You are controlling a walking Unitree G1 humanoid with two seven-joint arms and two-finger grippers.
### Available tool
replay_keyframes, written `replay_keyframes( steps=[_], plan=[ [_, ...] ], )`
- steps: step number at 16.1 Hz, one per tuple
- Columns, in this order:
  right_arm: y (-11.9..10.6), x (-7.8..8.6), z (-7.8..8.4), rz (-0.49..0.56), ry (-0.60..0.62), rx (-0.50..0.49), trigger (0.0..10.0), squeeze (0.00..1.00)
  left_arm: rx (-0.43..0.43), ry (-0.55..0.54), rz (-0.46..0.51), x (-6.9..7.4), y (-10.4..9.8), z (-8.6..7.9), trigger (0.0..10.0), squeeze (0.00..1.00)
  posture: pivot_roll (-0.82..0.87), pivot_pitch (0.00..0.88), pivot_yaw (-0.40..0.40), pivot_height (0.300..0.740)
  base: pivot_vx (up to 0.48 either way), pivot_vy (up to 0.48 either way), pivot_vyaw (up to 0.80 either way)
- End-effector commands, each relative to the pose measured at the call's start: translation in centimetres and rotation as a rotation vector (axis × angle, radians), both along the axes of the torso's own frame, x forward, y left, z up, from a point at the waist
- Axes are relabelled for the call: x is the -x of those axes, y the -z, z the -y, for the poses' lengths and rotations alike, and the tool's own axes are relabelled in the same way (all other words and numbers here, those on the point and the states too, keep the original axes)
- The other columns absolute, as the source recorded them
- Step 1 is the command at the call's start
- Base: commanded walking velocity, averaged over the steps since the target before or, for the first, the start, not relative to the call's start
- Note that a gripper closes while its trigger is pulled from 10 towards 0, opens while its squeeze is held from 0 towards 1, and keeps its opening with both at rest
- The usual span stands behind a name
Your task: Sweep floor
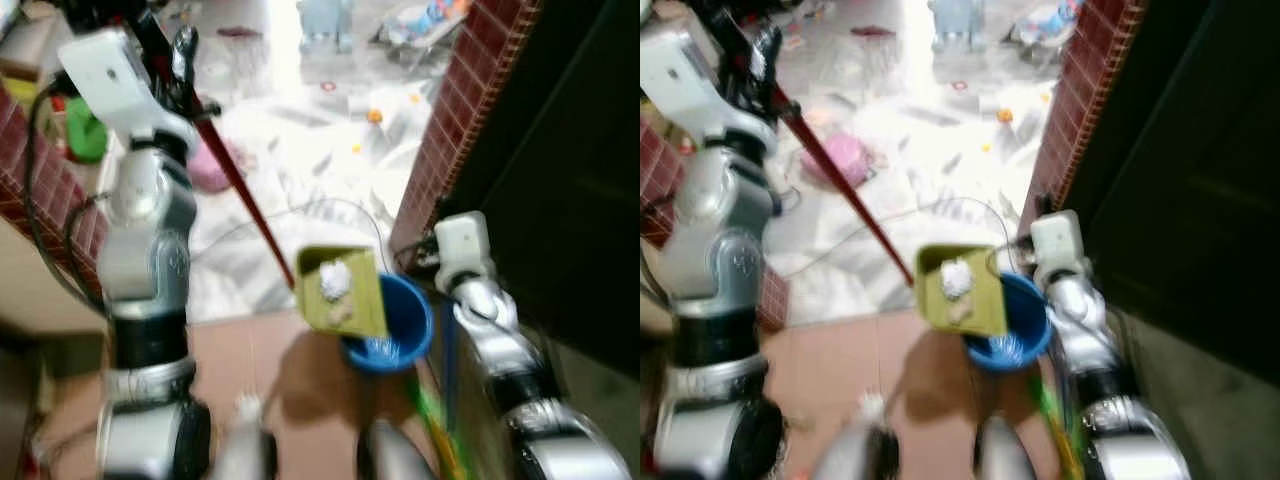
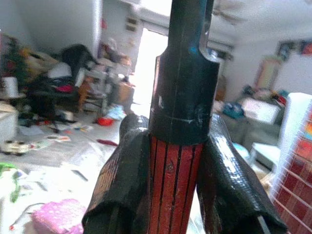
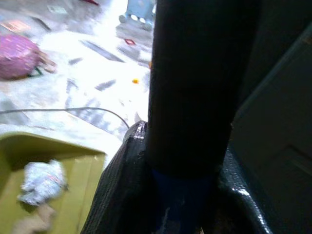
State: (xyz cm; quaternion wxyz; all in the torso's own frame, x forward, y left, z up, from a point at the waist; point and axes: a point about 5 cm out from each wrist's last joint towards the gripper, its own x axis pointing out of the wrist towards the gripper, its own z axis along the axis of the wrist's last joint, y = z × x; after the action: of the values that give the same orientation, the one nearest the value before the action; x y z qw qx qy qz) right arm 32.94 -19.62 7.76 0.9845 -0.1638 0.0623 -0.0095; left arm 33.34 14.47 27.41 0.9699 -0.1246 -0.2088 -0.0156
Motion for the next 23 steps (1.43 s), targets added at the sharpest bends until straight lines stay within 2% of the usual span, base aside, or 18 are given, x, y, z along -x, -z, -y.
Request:
replay_keyframes(
  steps=[1, 5, 6, 8, 10, 13, 15, 16, 17, 19, 20, 23],
  plan=[
    [0.3, 0.2, 0.3, -0.021, -0.022, 0.081, 10.0, 0.00, 0.029, 0.015, 0.073, 0.3, -1.4, -0.1, 10.0, 0.00, -0.05, 0.111, 0.000, 0.740, 0.000, 0.000, 0.00],
    [0.3, 0.2, 0.4, -0.020, -0.021, 0.079, 10.0, 0.00, -0.065, 0.036, 0.094, -0.1, -1.0, 0.9, 10.0, 0.00, -0.05, 0.112, 0.001, 0.740, 0.000, 0.000, 0.00],
    [0.2, 0.2, 0.4, -0.018, -0.019, 0.079, 10.0, 0.00, -0.133, 0.059, 0.114, -0.1, -0.8, 1.7, 10.0, 0.00, -0.05, 0.112, 0.001, 0.740, 0.000, 0.000, 0.00],
    [0.2, 0.1, 0.5, -0.016, -0.018, 0.079, 10.0, 0.00, -0.159, 0.110, 0.110, -0.1, 0.0, 2.9, 10.0, 0.00, -0.06, 0.113, 0.003, 0.740, 0.000, 0.000, 0.00],
    [0.2, 0.1, 0.4, -0.015, -0.017, 0.079, 10.0, 0.00, -0.294, 0.225, 0.149, 0.5, 1.5, 5.8, 10.0, 0.00, -0.05, 0.114, 0.004, 0.740, 0.000, 0.000, 0.00],
    [0.1, 0.2, 0.3, -0.010, -0.018, 0.079, 10.0, 0.00, -0.340, 0.317, 0.191, 1.2, 2.1, 8.5, 10.0, 0.00, -0.05, 0.118, 0.007, 0.740, 0.000, 0.000, 0.00],
    [0.1, 0.2, 0.3, -0.008, -0.016, 0.078, 10.0, 0.00, -0.380, 0.377, 0.243, 1.6, 1.6, 10.0, 10.0, 0.00, -0.05, 0.117, 0.007, 0.740, 0.000, 0.000, 0.00],
    [0.1, 0.2, 0.3, -0.007, -0.015, 0.078, 10.0, 0.00, -0.421, 0.429, 0.278, 1.9, 1.4, 10.9, 10.0, 0.00, -0.05, 0.117, 0.007, 0.740, 0.000, 0.000, 0.00],
    [0.1, 0.2, 0.3, -0.006, -0.016, 0.080, 10.0, 0.00, -0.612, 0.543, 0.397, 3.2, 0.8, 13.4, 10.0, 0.00, -0.05, 0.118, 0.004, 0.740, 0.000, 0.000, 0.00],
    [0.1, 0.2, 0.4, -0.006, -0.017, 0.082, 10.0, 0.00, -0.716, 0.679, 0.429, 4.4, 1.0, 15.3, 10.0, 0.00, -0.05, 0.118, 0.004, 0.740, 0.000, 0.000, 0.00],
    [0.1, 0.2, 0.3, -0.007, -0.017, 0.083, 10.0, 0.00, -0.808, 0.761, 0.458, 5.4, 1.5, 16.5, 10.0, 0.00, -0.05, 0.118, 0.004, 0.740, 0.000, 0.000, 0.00],
    [0.1, 0.2, 0.4, -0.008, -0.016, 0.085, 10.0, 0.00, -0.781, 0.805, 0.432, 5.9, 2.3, 17.1, 10.0, 0.00, -0.06, 0.116, 0.002, 0.740, 0.000, 0.000, 0.00]
  ],
)
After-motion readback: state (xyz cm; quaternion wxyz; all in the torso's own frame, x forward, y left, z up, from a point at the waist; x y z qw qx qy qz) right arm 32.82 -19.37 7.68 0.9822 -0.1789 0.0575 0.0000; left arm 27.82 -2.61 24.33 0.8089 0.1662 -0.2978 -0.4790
